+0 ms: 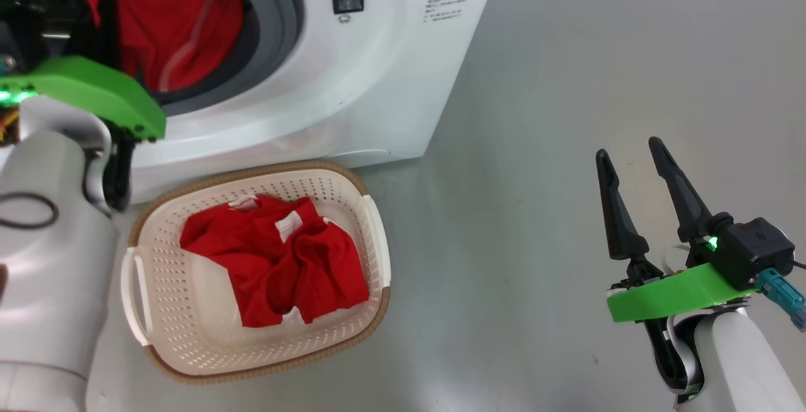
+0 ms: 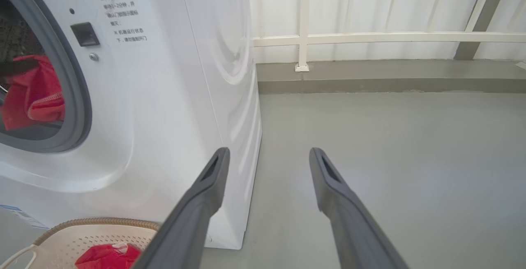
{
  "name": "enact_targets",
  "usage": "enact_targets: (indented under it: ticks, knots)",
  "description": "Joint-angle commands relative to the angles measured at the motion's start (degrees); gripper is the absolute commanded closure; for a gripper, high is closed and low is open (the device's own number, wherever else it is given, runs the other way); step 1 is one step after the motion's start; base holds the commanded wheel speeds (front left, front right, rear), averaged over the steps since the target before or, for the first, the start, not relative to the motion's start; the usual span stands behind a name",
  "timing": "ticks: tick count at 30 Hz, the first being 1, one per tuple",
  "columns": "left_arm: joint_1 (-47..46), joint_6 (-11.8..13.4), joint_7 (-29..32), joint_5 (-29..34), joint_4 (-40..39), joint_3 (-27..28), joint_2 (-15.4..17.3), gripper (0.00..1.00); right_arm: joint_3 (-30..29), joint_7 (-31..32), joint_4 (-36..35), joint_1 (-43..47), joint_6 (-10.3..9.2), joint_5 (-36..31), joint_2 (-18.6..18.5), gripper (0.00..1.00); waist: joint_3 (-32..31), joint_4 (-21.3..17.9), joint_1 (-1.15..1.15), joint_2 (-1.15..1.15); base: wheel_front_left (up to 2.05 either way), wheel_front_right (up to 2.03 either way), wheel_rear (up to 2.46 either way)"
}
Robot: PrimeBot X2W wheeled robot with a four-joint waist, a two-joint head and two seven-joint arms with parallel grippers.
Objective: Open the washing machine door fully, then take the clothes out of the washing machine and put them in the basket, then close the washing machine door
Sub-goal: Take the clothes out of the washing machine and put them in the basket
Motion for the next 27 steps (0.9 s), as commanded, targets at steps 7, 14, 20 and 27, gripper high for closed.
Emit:
enact_targets:
  ticks: [7,14,20,27]
  knots:
    - [8.45,1.3,-1.35,0.47,-10.48,3.06,2.07,1.0,0.47,-0.37,-0.65,1.62,0.35,-1.23,-0.42,0.0,-3.94,1.6,0.0,0.0,0.0,0.0,0.0]
    - [18.42,2.95,-1.38,2.78,-23.92,6.2,0.98,1.0,0.42,-0.37,-0.3,2.55,0.35,-1.74,-0.42,0.0,-6.83,2.29,0.0,0.0,0.0,0.0,0.0]
    - [26.05,3.56,-1.38,5.05,-31.94,7.26,0.41,1.0,0.41,-0.37,0.17,3.47,0.35,-1.88,-0.42,0.0,-9.41,2.55,0.0,0.0,0.0,0.0,0.0]
    - [33.06,4.42,-1.39,5.81,-38.27,8.1,-0.19,1.0,0.42,-0.37,0.72,4.78,0.35,-1.73,-0.42,0.0,-12.38,2.61,0.0,0.0,0.0,0.0,0.0]
